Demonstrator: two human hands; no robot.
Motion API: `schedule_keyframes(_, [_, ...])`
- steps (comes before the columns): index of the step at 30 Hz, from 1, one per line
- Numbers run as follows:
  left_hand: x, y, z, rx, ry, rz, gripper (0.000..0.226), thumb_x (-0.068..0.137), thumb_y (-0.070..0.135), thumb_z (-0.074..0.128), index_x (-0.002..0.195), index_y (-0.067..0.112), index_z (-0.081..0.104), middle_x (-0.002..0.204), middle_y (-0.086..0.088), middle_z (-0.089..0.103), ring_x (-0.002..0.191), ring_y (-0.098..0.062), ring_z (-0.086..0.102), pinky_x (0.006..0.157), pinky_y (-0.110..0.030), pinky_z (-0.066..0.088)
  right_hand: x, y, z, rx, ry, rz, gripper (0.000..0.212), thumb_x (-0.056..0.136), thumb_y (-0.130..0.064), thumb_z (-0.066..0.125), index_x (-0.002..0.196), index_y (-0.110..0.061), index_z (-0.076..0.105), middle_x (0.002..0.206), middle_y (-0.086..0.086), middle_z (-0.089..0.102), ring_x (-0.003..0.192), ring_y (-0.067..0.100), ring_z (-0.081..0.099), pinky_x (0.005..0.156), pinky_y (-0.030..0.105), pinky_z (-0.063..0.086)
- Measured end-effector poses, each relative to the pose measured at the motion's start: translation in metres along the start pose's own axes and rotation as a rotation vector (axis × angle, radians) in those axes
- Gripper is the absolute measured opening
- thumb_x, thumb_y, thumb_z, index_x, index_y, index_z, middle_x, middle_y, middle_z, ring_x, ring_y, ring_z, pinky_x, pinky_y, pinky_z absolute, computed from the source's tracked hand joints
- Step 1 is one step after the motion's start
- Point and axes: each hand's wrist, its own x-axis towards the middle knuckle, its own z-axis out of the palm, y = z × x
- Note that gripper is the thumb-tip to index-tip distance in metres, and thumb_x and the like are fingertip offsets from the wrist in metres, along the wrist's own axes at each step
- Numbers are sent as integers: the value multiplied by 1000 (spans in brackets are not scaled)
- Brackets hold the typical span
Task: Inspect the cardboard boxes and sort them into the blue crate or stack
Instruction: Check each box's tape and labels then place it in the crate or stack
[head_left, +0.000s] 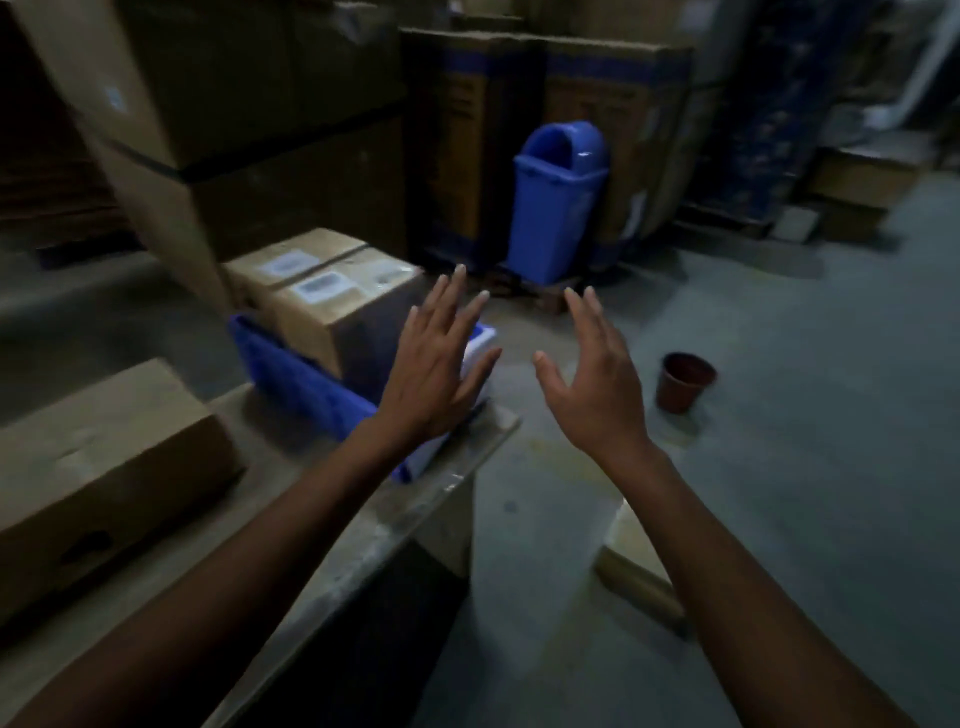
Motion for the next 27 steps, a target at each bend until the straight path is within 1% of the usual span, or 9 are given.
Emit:
schedule_keyframes(2, [22,31,38,-61,-43,57,63,99,50,43,151,13,39,166,-12,16,153,-29,15,115,-60,28,-6,41,-29,-51,40,86,72,95,-28,66,157,-18,31,165,9,26,147,26,31,112,30,29])
schedule_keyframes(6, [58,80,119,-187,-131,141,63,99,50,44,150,13,41,166,-12,16,153,-30,15,113,-61,30,-17,120,-71,-95,113,284,70,95,-27,65,157,-18,32,163,9,30,149,25,30,117,38,31])
schedule_keyframes(10, [88,111,207,-281,-229,143,62,101,51,43,153,20,34,168,-8,8,154,-26,10,117,-60,26,-20,199,-90,-99,163,468,67,97,-27,64,156,-18,34,162,7,34,148,23,32,114,30,28])
schedule_keyframes(14, [111,119,319,-279,-373,119,61,101,49,46,153,18,35,167,-12,12,152,-29,15,120,-50,24,-13,291,-88,-57,105,654,68,97,-28,65,156,-18,33,161,6,36,145,24,38,117,41,36])
schedule_keyframes(18, [113,116,435,-314,-658,0,59,102,46,46,153,17,35,165,-13,17,151,-30,19,120,-49,25,-10,384,-66,99,20,935,66,99,-33,62,156,-19,32,159,6,39,142,26,41,113,40,38])
schedule_keyframes(20, [113,111,485,-399,-757,-150,56,103,43,47,151,15,38,163,-13,23,150,-28,21,119,-42,22,-17,430,-54,194,43,1065,61,101,-34,58,155,-21,34,157,5,40,142,25,42,111,38,39])
schedule_keyframes(23, [110,101,557,-495,-851,-387,51,105,37,44,148,9,42,156,-14,38,145,-28,33,116,-37,27,-30,499,-36,370,105,1254,57,104,-35,52,155,-19,33,158,5,38,140,22,42,115,47,38])
schedule_keyframes(25, [101,95,606,-517,-904,-525,49,107,36,40,148,10,42,155,-12,41,141,-28,39,111,-34,30,-39,549,-19,421,129,1353,54,105,-36,50,153,-15,37,155,5,43,134,20,46,114,53,39])
schedule_keyframes(27, [85,89,661,-528,-941,-626,47,108,35,37,149,12,41,155,-11,41,141,-27,40,105,-29,29,-52,603,3,443,132,1447,40,105,-36,49,140,-16,49,139,2,55,122,20,54,111,53,42])
